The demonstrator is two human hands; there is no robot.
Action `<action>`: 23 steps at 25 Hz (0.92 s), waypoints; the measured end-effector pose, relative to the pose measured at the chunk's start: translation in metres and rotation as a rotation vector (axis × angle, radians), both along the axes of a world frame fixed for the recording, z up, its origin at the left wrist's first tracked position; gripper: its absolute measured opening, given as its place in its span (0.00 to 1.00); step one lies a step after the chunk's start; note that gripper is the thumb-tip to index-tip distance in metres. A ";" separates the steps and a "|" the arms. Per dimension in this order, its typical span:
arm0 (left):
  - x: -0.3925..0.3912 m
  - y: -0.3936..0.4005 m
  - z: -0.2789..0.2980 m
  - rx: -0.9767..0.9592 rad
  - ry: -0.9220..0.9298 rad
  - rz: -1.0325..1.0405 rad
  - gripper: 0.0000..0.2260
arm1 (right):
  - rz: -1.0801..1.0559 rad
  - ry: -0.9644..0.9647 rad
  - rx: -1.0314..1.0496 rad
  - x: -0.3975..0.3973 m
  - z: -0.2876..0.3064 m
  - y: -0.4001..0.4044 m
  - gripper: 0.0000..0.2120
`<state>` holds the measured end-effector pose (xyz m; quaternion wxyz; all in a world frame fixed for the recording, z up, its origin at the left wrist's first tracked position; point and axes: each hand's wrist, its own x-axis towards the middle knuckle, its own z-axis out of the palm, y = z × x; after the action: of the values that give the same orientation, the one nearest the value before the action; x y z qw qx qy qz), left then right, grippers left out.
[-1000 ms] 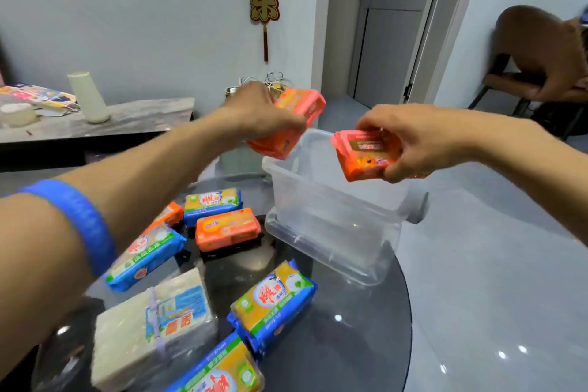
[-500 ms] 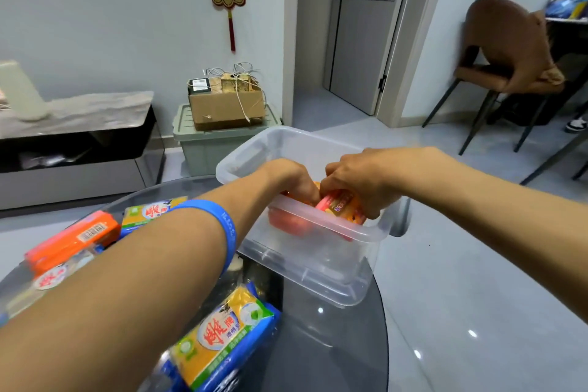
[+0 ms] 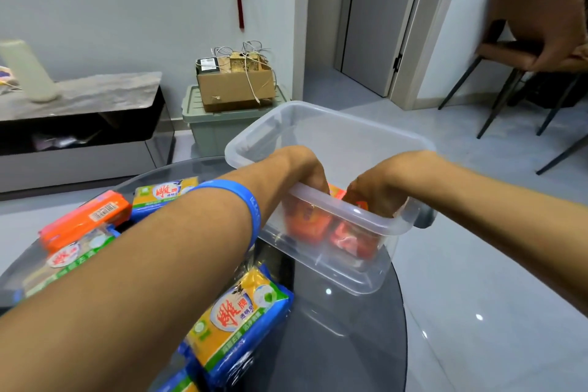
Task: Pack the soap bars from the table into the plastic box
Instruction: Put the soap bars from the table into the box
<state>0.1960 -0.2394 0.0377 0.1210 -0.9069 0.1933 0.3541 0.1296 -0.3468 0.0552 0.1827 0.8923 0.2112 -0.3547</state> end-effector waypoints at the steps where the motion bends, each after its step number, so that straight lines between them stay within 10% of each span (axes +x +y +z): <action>1: 0.000 0.001 0.000 0.003 0.016 -0.019 0.08 | -0.029 -0.029 -0.001 -0.002 0.004 0.000 0.18; 10: -0.050 0.058 0.061 -1.002 -0.572 0.191 0.09 | -0.180 -0.338 0.309 -0.029 0.046 0.000 0.20; 17: -0.127 0.220 0.053 -0.632 -0.646 0.177 0.10 | 0.151 -0.767 0.820 -0.095 0.062 0.073 0.12; 23: -0.187 0.284 -0.009 -0.280 -0.084 0.265 0.33 | 0.340 -0.317 0.249 -0.127 -0.028 0.135 0.32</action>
<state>0.0090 0.0449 0.0288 -0.0459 -0.9464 0.1143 0.2986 0.0024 -0.2116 0.0274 0.1593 0.9040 0.3689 -0.1461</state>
